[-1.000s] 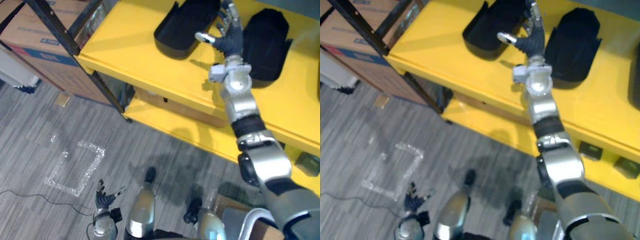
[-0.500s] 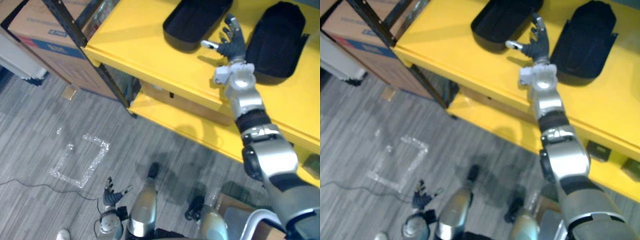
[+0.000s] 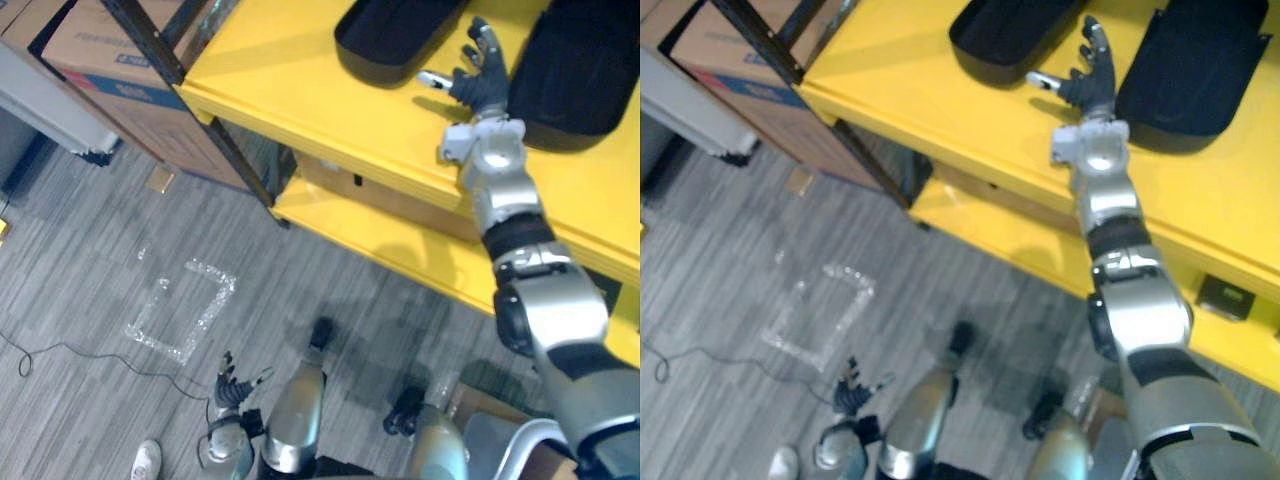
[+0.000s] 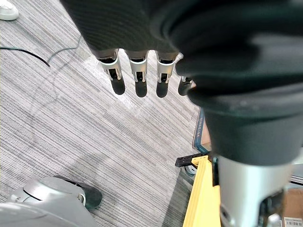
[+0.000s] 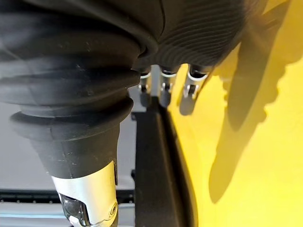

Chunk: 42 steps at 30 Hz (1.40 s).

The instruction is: Walk over and take plastic housings, then place them on the shelf

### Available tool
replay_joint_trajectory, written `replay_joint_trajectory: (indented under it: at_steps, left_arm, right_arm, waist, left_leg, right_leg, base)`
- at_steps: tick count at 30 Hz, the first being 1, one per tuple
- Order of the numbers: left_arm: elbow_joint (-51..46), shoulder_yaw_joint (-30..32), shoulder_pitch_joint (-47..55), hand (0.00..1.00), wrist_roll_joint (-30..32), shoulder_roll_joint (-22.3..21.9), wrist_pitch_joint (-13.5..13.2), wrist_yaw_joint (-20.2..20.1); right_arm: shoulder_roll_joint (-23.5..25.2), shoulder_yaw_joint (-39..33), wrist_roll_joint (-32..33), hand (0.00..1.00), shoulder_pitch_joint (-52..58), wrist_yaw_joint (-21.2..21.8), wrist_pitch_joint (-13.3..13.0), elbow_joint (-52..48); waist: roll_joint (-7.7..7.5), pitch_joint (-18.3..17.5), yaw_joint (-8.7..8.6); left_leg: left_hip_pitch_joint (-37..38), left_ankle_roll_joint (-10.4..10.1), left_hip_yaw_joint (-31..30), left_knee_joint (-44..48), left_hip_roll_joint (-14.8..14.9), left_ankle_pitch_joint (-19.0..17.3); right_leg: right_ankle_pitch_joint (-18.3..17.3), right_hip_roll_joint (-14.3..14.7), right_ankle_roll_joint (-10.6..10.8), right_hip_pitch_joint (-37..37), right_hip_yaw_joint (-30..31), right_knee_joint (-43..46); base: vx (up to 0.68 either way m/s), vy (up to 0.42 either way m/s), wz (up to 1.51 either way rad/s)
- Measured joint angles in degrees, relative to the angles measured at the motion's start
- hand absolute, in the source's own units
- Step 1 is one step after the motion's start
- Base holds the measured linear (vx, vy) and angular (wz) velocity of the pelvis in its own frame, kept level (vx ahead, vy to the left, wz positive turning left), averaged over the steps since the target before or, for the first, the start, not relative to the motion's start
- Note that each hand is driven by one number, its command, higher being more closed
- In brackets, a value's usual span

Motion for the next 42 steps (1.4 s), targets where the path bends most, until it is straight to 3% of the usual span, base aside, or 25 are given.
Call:
replay_joint_trajectory:
  at_steps: [9, 14, 19, 22, 27, 29, 33, 36, 38, 42]
  left_arm:
    - [-0.7, -0.5, 0.0, 0.00, 0.0, 0.0, -0.1, -0.1]
    - [-1.2, -1.3, 0.0, 0.00, 0.0, 0.1, -0.1, -0.1]
    - [-1.4, -1.4, 0.0, 0.00, 0.0, 0.1, 0.0, -0.1]
    - [-1.4, -1.4, 0.0, 0.00, 0.1, 0.2, 0.0, -0.1]
    - [-1.4, -1.4, 0.1, 0.00, 0.4, 0.2, -0.2, -0.1]
    - [-1.9, -1.3, 0.4, 0.00, 0.7, 0.2, -1.9, -0.1]
    - [-4.9, -0.6, 1.3, 0.00, 1.3, 0.2, -4.0, -0.1]
    - [-8.5, 1.0, 1.3, 0.00, 3.1, 0.1, -6.0, 0.4]
    - [-11.4, 4.1, 1.7, 0.00, 3.1, -0.4, -6.5, 2.3]
    - [-16.4, 7.2, 1.0, 0.00, 4.1, -0.7, -6.5, 5.7]
  right_arm:
    - [-0.6, 4.9, -2.2, 0.00, 0.0, 5.4, -4.4, 0.0]
    - [0.7, 7.7, -3.6, 0.00, -0.3, 7.8, -4.8, -0.4]
    - [2.4, 9.9, -6.7, 0.00, -0.4, 7.2, -4.8, -0.6]
    - [2.9, 9.9, -6.8, 0.00, -0.8, 5.3, -4.5, -0.7]
    - [2.5, 9.5, -10.8, 0.00, -2.0, -1.9, -4.5, -0.7]
    - [1.4, 8.3, -14.1, 0.00, -2.5, -5.5, -5.8, -1.4]
    - [1.2, 5.7, -14.1, 0.00, -1.9, -7.2, -7.0, -11.8]
    - [1.9, 3.8, -11.0, 0.00, 4.7, -5.6, -8.5, -31.6]
    - [4.9, 3.2, -9.8, 0.00, 16.5, -3.8, -7.7, -48.2]
    - [8.0, 0.6, -4.9, 0.00, 39.6, -1.3, -4.0, -61.3]
  waist:
    - [0.19, -0.1, 0.66]
    - [0.39, -0.2, 1.33]
    - [0.40, -0.2, 1.78]
    - [0.40, -0.2, 1.79]
    - [0.40, -0.2, 1.62]
    - [0.37, -0.2, 1.42]
    - [0.12, 0.0, -0.23]
    - [-0.88, -0.6, -2.70]
    - [-3.57, -3.8, -5.52]
    - [-7.97, -10.0, -9.30]
  left_leg:
    - [-1.1, -0.4, -0.5, 0.8, 0.1, 0.2]
    - [-0.8, -0.3, -0.6, 1.2, 0.5, 0.1]
    - [-0.7, 0.1, -0.7, 1.7, 0.8, -0.2]
    - [-0.7, 0.1, -0.6, 1.7, 0.8, -0.2]
    - [-0.7, -0.1, -0.1, 1.5, 1.2, -0.1]
    - [0.3, -0.2, 0.8, 0.8, 1.6, 0.0]
    - [3.3, -0.3, 3.2, -0.4, 2.7, 0.0]
    - [7.2, 0.0, 6.5, -2.2, 3.3, -0.2]
    - [8.8, 0.2, 9.3, -3.2, 3.9, -1.2]
    - [12.3, 0.2, 13.8, -4.6, 4.2, -2.6]
  right_leg:
    - [-0.1, 0.1, -0.1, -0.5, -0.5, 0.2]
    - [-0.1, 0.7, -0.1, 0.5, -0.8, -0.4]
    - [-0.1, 1.0, -0.2, 1.1, -1.1, -0.6]
    - [0.0, 1.0, -0.1, 1.1, -1.1, -0.8]
    - [0.9, 1.4, -0.2, 1.1, -0.9, -1.9]
    - [1.7, 2.0, -0.1, 1.8, -0.2, -3.2]
    - [3.3, 3.2, 0.0, 4.1, 1.5, -6.0]
    - [4.8, 4.2, 0.3, 6.7, 3.9, -9.4]
    - [6.3, 5.0, 0.6, 7.6, 5.6, -12.5]
    - [9.7, 6.0, 1.5, 10.6, 9.0, -18.9]
  base:
    - [0.00, -0.006, 0.02]
    - [-0.03, -0.005, 0.01]
    - [-0.04, 0.001, 0.02]
    - [-0.02, 0.009, -0.01]
    - [0.00, 0.009, -0.05]
    - [0.02, 0.014, -0.18]
    - [0.04, 0.019, -0.30]
    - [0.03, 0.033, -0.48]
    - [0.07, 0.035, -0.55]
    - [0.13, 0.042, -0.52]
